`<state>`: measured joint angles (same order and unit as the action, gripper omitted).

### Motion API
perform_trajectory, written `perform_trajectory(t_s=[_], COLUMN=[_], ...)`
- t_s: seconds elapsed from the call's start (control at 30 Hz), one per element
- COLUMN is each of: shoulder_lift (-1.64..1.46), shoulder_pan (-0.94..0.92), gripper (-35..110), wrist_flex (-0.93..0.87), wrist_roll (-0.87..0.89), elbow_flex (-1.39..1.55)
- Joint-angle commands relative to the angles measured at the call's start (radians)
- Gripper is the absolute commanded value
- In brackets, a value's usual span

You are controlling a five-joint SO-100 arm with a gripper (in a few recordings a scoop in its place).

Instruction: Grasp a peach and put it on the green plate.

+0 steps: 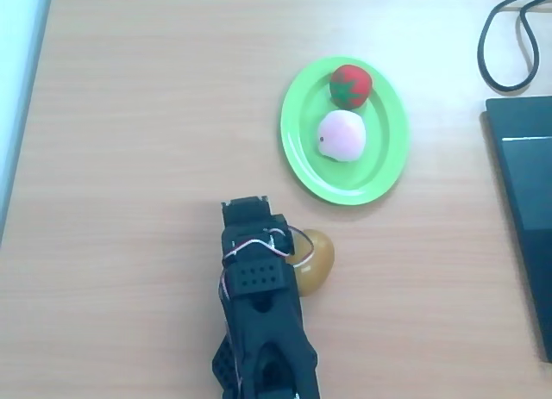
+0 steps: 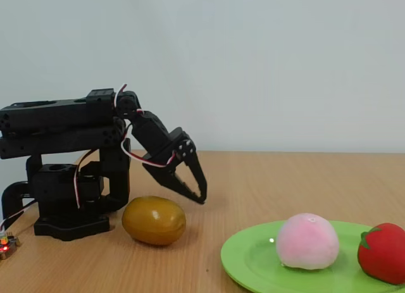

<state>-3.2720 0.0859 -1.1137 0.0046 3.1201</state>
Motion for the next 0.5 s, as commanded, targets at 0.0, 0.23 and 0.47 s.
perform_trajectory(t_s=[0.0, 0.23, 0.47], shoulder_lift=[-0.023, -0.023, -0.025], shoulder_pan=[0.008, 0.003, 0.015], gripper=[-8, -8, -8], wrist_flex=[-0.086, -0.127, -0.127], wrist_roll=[0.028, 0.04, 0.029], elbow_flex=[-0.011, -0.018, -0.018])
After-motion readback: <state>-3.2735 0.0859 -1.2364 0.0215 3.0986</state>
